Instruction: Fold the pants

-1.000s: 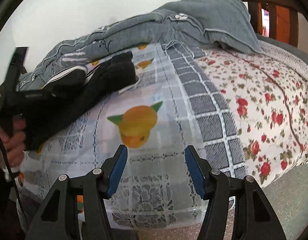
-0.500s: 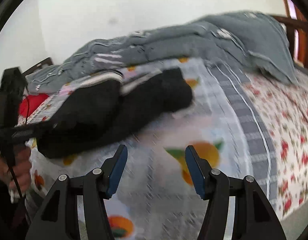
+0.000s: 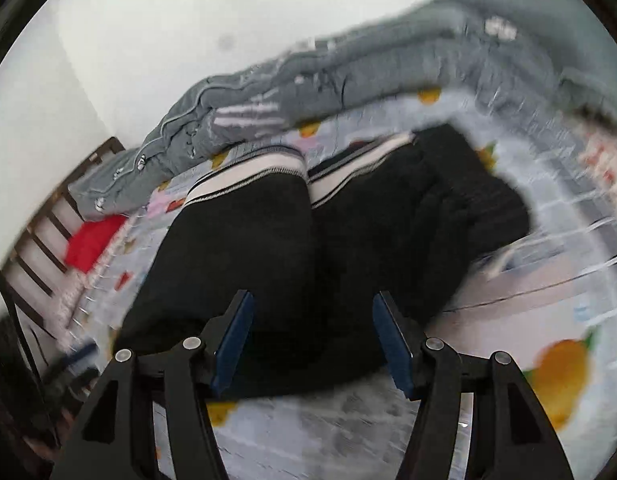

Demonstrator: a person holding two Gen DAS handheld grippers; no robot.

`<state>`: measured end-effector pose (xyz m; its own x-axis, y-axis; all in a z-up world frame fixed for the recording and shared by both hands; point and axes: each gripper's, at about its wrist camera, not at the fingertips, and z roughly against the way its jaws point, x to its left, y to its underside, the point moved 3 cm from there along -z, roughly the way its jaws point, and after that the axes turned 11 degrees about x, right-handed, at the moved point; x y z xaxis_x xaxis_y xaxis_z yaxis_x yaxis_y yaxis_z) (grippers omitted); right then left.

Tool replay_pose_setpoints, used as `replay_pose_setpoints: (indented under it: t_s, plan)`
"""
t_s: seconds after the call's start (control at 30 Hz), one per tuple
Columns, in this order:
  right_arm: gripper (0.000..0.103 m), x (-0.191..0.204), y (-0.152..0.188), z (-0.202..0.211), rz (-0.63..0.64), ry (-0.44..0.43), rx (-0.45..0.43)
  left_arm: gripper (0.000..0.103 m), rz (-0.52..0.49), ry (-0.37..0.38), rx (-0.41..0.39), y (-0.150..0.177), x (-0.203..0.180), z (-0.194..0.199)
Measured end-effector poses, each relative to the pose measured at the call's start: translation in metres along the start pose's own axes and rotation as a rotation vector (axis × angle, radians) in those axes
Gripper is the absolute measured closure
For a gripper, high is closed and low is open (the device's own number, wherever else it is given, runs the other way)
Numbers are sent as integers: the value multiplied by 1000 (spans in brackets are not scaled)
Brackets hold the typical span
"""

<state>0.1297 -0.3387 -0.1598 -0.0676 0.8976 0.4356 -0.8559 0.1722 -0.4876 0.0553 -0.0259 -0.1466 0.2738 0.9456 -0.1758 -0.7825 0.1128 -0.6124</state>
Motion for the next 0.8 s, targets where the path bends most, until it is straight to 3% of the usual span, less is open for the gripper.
replay_pose_setpoints:
  t_s: [0.17, 0.3, 0.4, 0.47, 0.63, 0.8]
  plan:
    - [47, 9, -8, -46, -24, -58, 120, 27, 72, 55, 32, 14, 8, -23]
    - [85, 18, -12, -47, 7, -58, 103, 27, 84, 47, 52, 12, 0, -43]
    - [87, 20, -20, -24, 4, -129, 42, 26, 92, 66, 29, 4, -11, -53]
    - [88, 27, -28, -9, 45, -130, 2, 22, 88, 70, 25, 1, -20, -59]
    - [89, 37, -47, 25, 172, -91, -77, 18, -26, -93, 44, -1, -46, -75]
    - [89, -3, -65, 69, 183, 25, -193, 18, -11, -24, 45, -6, -46, -71]
